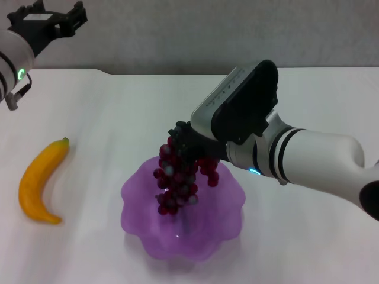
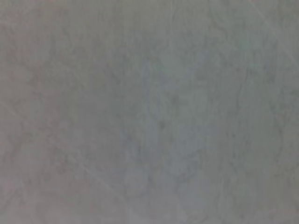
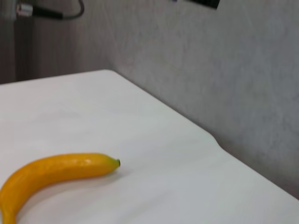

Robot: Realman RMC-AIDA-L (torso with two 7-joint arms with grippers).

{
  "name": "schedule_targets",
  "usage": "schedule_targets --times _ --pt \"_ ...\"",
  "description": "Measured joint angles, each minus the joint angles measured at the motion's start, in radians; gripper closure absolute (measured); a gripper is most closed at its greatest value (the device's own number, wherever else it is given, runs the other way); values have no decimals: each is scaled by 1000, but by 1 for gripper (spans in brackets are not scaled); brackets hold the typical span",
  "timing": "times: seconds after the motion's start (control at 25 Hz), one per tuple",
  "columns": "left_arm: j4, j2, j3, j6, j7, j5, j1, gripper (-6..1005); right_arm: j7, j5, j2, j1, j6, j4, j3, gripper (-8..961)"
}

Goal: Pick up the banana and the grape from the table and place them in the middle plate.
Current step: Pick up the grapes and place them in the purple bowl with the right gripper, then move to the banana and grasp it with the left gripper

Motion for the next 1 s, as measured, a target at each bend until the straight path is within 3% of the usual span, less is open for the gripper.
schedule_targets --times 0.68,1.0 --pt "5 0 0 -5 1 -1 -7 198 0 0 0 57 -3 50 -55 645" --pt "8 1 0 -6 1 -1 -6 198 1 -5 2 46 -32 46 -54 474"
